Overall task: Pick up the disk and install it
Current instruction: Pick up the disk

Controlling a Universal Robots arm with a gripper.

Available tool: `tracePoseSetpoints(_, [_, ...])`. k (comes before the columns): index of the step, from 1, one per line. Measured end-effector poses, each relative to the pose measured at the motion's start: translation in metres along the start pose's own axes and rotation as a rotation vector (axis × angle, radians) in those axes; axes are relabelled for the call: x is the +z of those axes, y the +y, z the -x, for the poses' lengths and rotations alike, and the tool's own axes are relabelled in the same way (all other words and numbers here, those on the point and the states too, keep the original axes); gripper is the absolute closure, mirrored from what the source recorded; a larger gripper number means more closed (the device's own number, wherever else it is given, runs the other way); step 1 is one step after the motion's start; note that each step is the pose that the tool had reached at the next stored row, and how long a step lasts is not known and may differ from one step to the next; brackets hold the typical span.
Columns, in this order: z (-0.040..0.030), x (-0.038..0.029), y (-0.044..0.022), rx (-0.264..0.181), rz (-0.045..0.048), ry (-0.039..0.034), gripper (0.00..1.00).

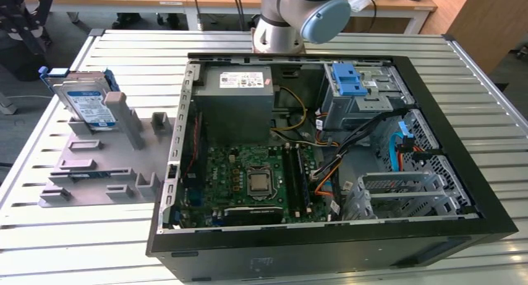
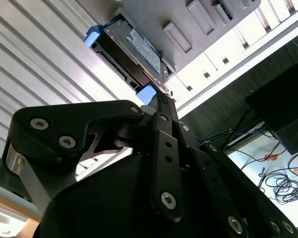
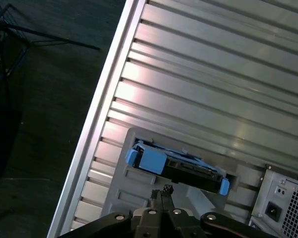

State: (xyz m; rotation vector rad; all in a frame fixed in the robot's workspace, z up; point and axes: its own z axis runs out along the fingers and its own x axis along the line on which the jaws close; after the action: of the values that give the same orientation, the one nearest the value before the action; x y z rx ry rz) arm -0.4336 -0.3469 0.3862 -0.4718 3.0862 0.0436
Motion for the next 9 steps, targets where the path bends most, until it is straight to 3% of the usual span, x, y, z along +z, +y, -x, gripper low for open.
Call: tracePoseSetpoints(9, [0.0, 0.0001, 0.0, -0.067, 0.0013, 0.0017, 0.89])
